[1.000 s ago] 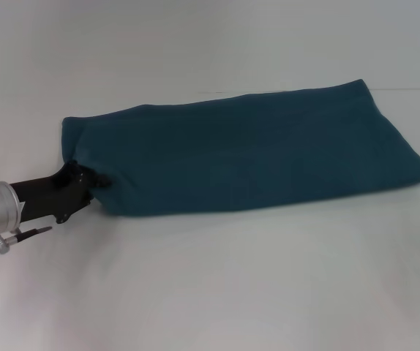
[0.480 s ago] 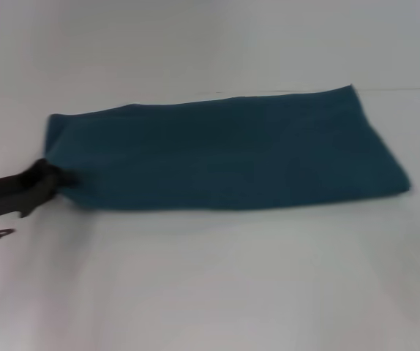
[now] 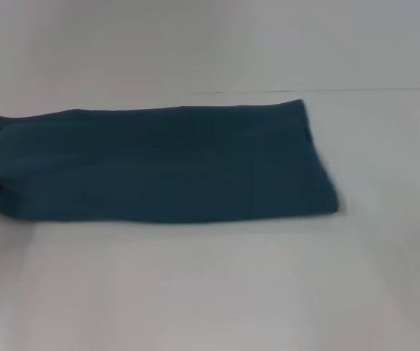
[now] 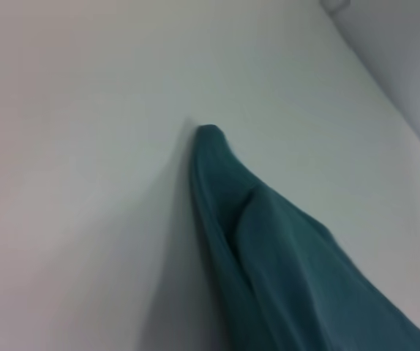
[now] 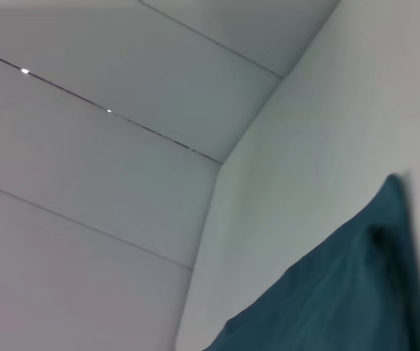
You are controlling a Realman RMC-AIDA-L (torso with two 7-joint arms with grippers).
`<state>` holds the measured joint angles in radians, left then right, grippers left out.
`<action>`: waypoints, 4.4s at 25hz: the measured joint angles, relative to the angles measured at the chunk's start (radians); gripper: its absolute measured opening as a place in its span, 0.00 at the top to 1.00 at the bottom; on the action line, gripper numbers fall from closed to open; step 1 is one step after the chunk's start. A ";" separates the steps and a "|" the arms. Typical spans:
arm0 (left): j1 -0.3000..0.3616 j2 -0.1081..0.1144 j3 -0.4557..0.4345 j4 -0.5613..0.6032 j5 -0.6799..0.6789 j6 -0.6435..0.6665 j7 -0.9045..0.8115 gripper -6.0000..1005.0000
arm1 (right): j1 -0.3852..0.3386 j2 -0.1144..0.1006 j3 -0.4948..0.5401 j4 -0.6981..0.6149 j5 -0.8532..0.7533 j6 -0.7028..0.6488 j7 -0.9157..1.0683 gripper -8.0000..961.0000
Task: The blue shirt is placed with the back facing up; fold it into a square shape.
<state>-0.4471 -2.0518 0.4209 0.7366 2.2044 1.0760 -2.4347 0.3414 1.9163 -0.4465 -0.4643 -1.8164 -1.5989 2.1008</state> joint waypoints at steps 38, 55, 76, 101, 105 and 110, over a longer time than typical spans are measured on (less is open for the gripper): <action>-0.374 -0.077 0.288 0.013 -0.174 0.162 0.050 0.95 | 0.016 0.010 -0.037 0.001 -0.001 0.048 -0.016 0.26; -0.442 -0.119 0.701 -0.046 -0.221 -0.129 0.093 0.90 | 0.010 0.010 -0.043 0.012 -0.001 0.058 -0.016 0.27; -0.249 -0.073 0.555 0.088 -0.349 0.012 0.021 0.37 | 0.018 0.003 -0.040 0.012 -0.035 0.087 -0.011 0.28; -0.024 -0.028 0.134 0.061 -0.202 0.343 -0.051 0.32 | 0.462 0.028 -0.387 -0.425 -0.455 0.064 -0.081 0.29; -0.018 -0.032 0.133 0.056 -0.207 0.346 -0.045 0.32 | 0.549 0.075 -0.480 -0.440 -0.546 0.137 -0.086 0.30; -0.021 -0.034 0.132 0.052 -0.210 0.346 -0.042 0.32 | 0.621 0.155 -0.616 -0.442 -0.721 0.236 -0.054 0.30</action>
<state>-0.4685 -2.0854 0.5532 0.7886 1.9942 1.4216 -2.4764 0.9619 2.0713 -1.0627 -0.9068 -2.5372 -1.3625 2.0469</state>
